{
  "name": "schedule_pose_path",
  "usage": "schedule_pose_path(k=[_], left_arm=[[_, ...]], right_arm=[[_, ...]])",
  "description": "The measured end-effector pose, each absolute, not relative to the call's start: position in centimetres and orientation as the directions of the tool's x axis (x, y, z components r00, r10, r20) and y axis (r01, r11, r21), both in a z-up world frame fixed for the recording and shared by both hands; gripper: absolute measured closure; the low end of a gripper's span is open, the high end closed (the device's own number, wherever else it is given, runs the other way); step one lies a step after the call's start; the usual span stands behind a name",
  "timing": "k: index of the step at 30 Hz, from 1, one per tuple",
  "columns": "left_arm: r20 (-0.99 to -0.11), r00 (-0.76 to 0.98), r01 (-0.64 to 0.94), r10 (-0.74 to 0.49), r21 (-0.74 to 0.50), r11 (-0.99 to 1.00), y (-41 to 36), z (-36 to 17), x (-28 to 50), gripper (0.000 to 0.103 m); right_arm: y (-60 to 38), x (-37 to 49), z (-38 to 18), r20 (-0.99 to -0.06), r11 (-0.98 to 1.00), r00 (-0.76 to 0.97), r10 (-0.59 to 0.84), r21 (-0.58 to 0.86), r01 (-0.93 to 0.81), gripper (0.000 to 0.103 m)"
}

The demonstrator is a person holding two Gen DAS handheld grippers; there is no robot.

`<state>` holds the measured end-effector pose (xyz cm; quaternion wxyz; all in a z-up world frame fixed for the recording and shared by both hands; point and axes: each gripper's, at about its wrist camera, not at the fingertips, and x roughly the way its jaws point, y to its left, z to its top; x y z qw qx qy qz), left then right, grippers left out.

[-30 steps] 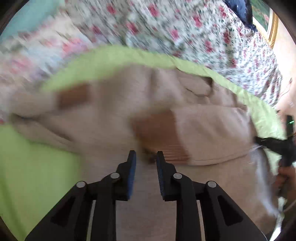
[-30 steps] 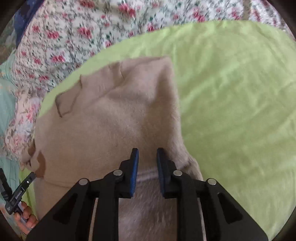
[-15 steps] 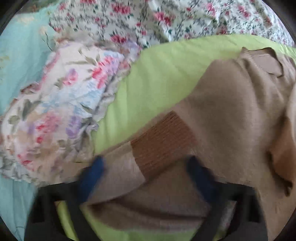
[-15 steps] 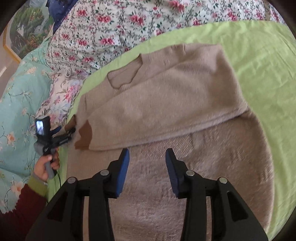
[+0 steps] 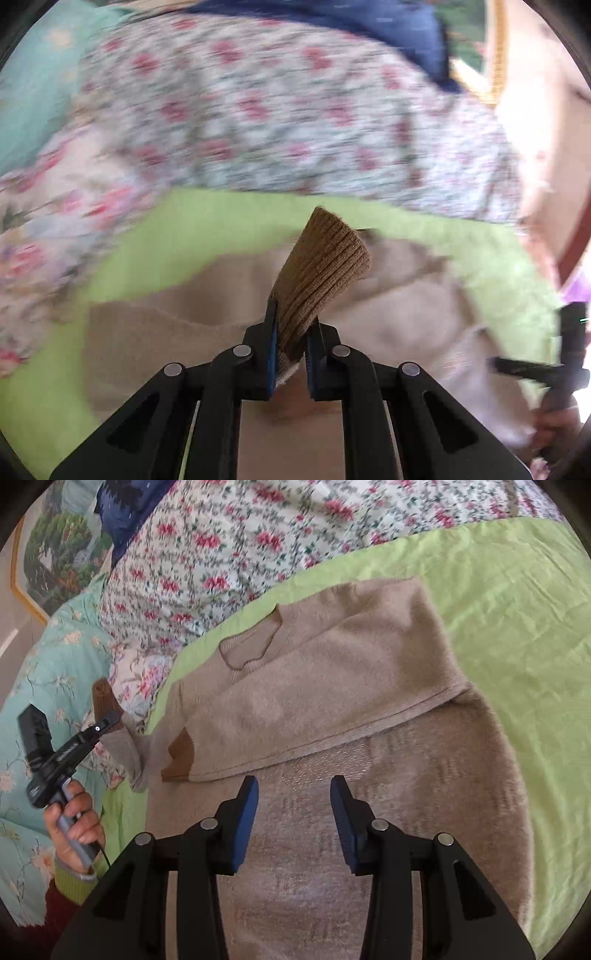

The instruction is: Fold small clothes

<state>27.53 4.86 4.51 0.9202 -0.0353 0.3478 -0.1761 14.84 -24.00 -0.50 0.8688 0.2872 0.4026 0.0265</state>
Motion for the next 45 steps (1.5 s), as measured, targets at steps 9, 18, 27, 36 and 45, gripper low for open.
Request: schedule_pose_path(k=[9, 18, 27, 36, 45], left_arm=[[-0.657, 0.517, 0.532, -0.549, -0.256, 0.807, -12.5, 1.2, 29.5, 0.092], [-0.754, 0.415, 0.526, -0.51, -0.258, 0.81, -14.8, -5.3, 31.5, 0.05], [-0.715, 0.568, 0.456, -0.407, -0.139, 0.879, -5.1, -2.0, 24.8, 0.023], [-0.754, 0.653, 0.025, -0.072, -0.074, 0.997, 11.4, -4.4, 24.6, 0.022], [-0.806, 0.591, -0.081, 0.032, -0.021, 0.996, 12.6, -7.7, 28.4, 0.024]], right_arm=[[-28.2, 11.7, -0.6, -0.673, 0.802, 0.711, 0.204, 0.532, 0.274, 0.061], [-29.4, 12.1, -2.1, -0.682, 0.779, 0.701, 0.21, 0.55, 0.302, 0.06], [-28.4, 16.6, -2.4, -0.666, 0.775, 0.697, 0.265, 0.577, 0.257, 0.057], [-27.1, 21.7, -4.5, -0.692, 0.794, 0.641, 0.331, 0.572, 0.208, 0.067], [-30.3, 19.6, 3.6, -0.578, 0.789, 0.778, 0.246, 0.586, 0.185, 0.096]])
